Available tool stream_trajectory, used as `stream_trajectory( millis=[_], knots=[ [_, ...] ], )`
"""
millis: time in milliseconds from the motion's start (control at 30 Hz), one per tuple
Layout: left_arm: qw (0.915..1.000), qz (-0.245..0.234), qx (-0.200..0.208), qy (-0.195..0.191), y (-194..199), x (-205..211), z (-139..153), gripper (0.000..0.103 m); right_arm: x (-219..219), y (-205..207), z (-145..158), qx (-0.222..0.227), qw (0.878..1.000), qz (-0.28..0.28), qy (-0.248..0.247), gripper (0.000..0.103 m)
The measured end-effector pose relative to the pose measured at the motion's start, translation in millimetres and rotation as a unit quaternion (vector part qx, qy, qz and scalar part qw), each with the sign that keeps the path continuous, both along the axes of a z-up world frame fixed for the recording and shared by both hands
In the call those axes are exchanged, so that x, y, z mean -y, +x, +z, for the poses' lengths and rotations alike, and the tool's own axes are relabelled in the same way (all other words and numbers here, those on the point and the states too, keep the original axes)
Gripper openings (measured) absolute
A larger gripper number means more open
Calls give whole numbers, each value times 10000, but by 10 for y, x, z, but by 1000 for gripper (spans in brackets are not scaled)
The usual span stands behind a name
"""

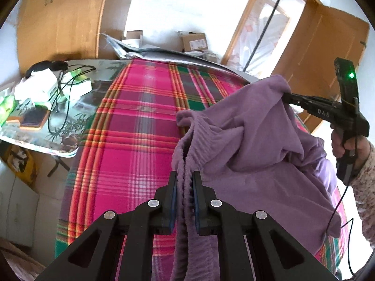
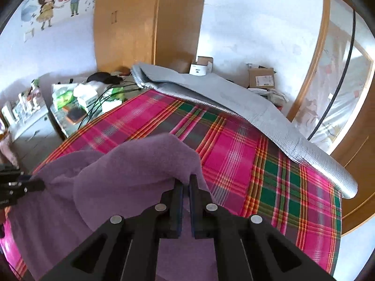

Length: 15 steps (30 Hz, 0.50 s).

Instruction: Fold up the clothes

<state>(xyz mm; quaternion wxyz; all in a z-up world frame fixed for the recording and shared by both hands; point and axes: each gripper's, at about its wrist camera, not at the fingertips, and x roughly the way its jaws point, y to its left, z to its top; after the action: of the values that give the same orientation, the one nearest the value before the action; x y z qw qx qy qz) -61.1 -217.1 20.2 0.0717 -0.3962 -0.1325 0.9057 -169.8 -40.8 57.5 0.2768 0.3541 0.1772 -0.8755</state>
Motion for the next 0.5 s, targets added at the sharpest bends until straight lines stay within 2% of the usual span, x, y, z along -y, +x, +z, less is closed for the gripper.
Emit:
stream_trajectory(
  millis=[100, 233, 500],
  knots=[
    [9999, 113, 90, 57, 2, 87, -72, 12, 31, -138, -66, -4, 9998, -148, 155, 5],
    [9995, 189, 215, 156, 34, 162, -178, 12, 71, -398, -311, 248, 9973, -497, 480, 5],
    [9987, 195, 373, 273, 106, 190, -298, 12, 185, -466, -749, 812, 9905, -516, 979, 5]
  ],
)
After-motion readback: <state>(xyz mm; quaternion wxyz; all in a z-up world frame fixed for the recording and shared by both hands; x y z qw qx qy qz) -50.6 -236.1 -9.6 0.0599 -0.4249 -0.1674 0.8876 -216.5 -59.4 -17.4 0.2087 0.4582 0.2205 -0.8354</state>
